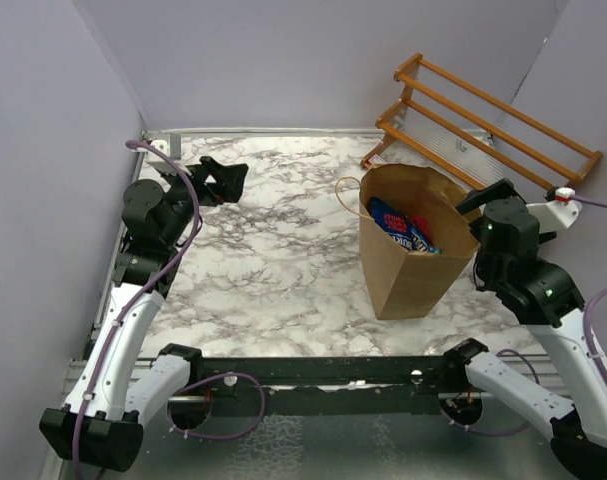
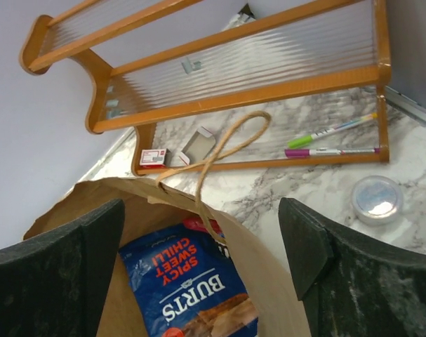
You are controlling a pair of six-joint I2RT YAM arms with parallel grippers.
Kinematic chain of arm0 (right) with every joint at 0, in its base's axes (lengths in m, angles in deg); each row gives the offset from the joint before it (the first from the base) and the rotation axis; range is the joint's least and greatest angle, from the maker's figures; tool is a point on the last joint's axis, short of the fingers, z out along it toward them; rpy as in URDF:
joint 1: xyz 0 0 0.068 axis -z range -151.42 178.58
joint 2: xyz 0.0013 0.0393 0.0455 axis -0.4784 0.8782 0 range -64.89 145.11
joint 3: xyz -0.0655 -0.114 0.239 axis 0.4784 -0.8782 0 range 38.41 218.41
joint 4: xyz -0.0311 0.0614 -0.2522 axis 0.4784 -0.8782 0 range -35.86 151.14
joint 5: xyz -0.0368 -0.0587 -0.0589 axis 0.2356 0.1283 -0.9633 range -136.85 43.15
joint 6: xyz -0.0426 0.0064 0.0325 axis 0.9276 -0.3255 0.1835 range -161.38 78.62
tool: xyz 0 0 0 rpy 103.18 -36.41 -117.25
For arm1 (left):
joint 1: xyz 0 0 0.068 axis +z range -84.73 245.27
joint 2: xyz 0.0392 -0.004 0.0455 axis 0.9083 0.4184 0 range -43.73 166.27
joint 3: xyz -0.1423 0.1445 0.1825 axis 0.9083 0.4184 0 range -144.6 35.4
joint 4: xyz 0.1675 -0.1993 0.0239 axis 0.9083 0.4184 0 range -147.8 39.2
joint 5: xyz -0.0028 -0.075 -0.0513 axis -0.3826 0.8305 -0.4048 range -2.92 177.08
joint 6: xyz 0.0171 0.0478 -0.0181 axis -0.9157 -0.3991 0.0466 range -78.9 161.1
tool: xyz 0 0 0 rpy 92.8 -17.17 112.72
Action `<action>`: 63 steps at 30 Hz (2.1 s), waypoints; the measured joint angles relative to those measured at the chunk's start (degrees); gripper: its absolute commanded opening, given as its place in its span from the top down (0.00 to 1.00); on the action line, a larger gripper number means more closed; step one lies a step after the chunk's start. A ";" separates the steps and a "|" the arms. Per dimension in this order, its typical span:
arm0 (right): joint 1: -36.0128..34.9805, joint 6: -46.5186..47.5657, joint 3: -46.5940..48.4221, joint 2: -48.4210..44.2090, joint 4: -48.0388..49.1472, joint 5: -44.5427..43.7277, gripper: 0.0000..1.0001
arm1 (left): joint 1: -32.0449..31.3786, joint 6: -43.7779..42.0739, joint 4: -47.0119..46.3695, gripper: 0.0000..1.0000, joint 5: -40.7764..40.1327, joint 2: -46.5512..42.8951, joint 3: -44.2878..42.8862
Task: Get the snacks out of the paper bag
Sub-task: Adjust the paper bag at the center of the board.
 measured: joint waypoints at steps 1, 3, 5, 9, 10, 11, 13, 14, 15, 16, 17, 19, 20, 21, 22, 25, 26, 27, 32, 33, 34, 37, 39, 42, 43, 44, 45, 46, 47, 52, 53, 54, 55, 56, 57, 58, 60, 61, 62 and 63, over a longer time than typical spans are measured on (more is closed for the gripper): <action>0.00 0.44 -0.57 0.00 1.31 0.00 0.19 | 0.02 0.00 0.04 0.07 0.00 -0.17 0.00; 0.00 1.55 -1.73 0.02 4.35 -0.09 0.21 | 0.02 0.02 0.13 0.07 0.00 -0.63 0.00; 0.00 2.58 -2.71 0.02 7.06 -0.31 0.22 | 0.02 0.07 0.13 0.07 0.00 -0.92 0.00; 0.00 5.33 -3.80 0.94 12.48 -0.94 0.23 | 0.02 0.33 0.33 0.07 0.15 -0.96 -0.02; 0.00 5.73 -3.80 1.33 13.44 -1.16 0.29 | 0.02 0.42 0.37 0.07 0.22 -0.94 -0.02; 0.00 6.03 -3.80 1.68 14.32 -1.42 0.35 | 0.02 0.46 0.37 0.07 0.28 -0.92 -0.02; 0.00 6.80 -3.80 2.32 15.47 -1.81 0.41 | 0.02 0.57 0.39 0.07 0.50 -0.87 -0.11; 0.00 6.97 -3.82 2.56 15.89 -1.92 0.41 | 0.02 0.63 0.42 0.07 0.66 -0.85 -0.11; 0.00 7.54 -4.04 2.78 16.85 -1.99 0.41 | 0.02 0.68 0.44 0.07 0.74 -0.85 -0.11; -0.02 8.07 -4.31 2.80 17.51 -2.05 0.43 | 0.02 0.72 0.44 0.07 0.83 -0.85 -0.11; 0.00 8.44 -4.66 2.71 18.32 -2.12 0.45 | 0.02 0.81 0.44 0.07 0.85 -0.85 -0.11; 0.00 9.88 -5.75 2.25 20.68 -2.43 0.47 | 0.02 0.92 0.46 0.08 0.92 -0.85 -0.11; 0.00 10.16 -6.14 2.14 21.42 -2.56 0.47 | 0.02 1.03 0.46 0.08 0.96 -0.85 -0.13; 0.00 10.78 -6.58 2.12 22.36 -2.78 0.47 | 0.04 1.09 0.46 0.08 1.05 -0.85 -0.13; 0.00 11.10 -6.88 2.14 23.04 -2.89 0.47 | 0.09 1.16 0.46 0.08 1.09 -0.85 -0.13; 0.00 12.41 -7.85 2.47 25.42 -3.32 0.47 | 0.17 1.29 0.46 0.08 1.16 -0.85 -0.13; 0.00 12.94 -8.17 2.62 26.25 -3.52 0.46 | 0.17 1.29 0.48 0.08 1.18 -0.85 -0.13; 0.00 13.49 -8.37 2.73 26.86 -3.61 0.46 | 0.20 1.29 0.50 0.08 1.20 -0.85 -0.13; 0.00 18.58 -10.23 2.56 32.28 -2.73 0.48 | 0.22 1.27 0.79 0.08 1.25 -0.85 -0.20; 0.00 20.55 -11.13 2.19 34.32 -1.64 0.47 | 0.22 1.27 0.79 0.08 1.25 -0.85 -0.20; 0.00 21.88 -11.78 1.86 35.74 -0.81 0.47 | 0.22 1.27 0.79 0.08 1.25 -0.85 -0.22; 0.00 28.00 -15.21 0.35 42.58 2.84 0.44 | 0.22 1.29 0.79 0.08 1.25 -0.85 -0.22; 0.00 31.39 -16.94 -0.24 46.25 5.33 0.43 | 0.22 1.36 0.74 0.09 1.25 -0.74 -0.22; 0.00 35.08 -17.88 0.28 51.19 8.70 0.42 | 0.22 1.77 0.76 0.09 1.31 -0.28 -0.22; 0.00 35.93 -18.01 0.52 52.46 9.46 0.43 | 0.22 1.90 0.79 0.09 1.36 -0.13 -0.22; 0.00 36.83 -18.10 0.92 53.68 10.36 0.45 | 0.22 2.05 0.83 0.09 1.46 0.02 -0.22; 0.00 37.48 -18.10 1.38 54.66 11.13 0.51 | 0.22 2.16 0.90 0.09 1.51 0.07 -0.22; 0.00 38.10 -18.10 1.75 55.45 11.89 0.60 | 0.22 2.23 1.01 0.09 1.57 0.07 -0.22; 0.00 38.66 -18.10 2.29 56.15 12.85 0.71 | 0.22 2.32 1.05 0.09 1.68 0.00 -0.22; 0.00 39.80 -17.97 3.61 57.61 15.26 0.98 | 0.22 2.32 1.75 0.09 1.66 -0.81 -0.22; 0.00 39.67 -17.75 3.76 57.59 15.47 0.98 | 0.22 2.29 1.77 0.09 1.66 -1.05 -0.22; 0.00 39.67 -17.29 3.96 57.55 15.65 0.98 | 0.22 2.27 1.79 0.09 1.66 -1.31 -0.22; 0.00 39.60 -16.76 4.09 57.46 15.91 0.98 | 0.22 2.27 1.79 0.09 1.66 -1.55 -0.22; 0.00 39.58 -16.09 4.13 57.33 16.33 0.98 | 0.22 2.25 1.81 0.09 1.66 -1.77 -0.22; 0.00 39.56 -15.21 4.13 57.16 16.81 0.98 | 0.22 2.25 1.81 0.09 1.64 -1.92 -0.22; 0.00 39.45 -14.62 4.09 57.05 17.14 0.98 | 0.22 2.23 1.81 0.09 1.66 -2.05 -0.22; 0.00 39.47 -13.55 3.93 56.89 18.23 0.98 | 0.22 2.25 1.84 0.09 1.64 -2.25 -0.22; -0.02 39.60 -13.33 3.82 56.92 18.82 0.98 | 0.22 2.25 1.86 0.09 1.66 -2.27 -0.22; -0.02 39.82 -13.20 3.69 56.85 19.43 0.98 | 0.22 2.25 1.86 0.09 1.66 -2.29 -0.22; -0.02 40.04 -13.07 3.58 56.57 19.98 0.98 | 0.22 2.25 1.88 0.09 1.66 -2.29 -0.22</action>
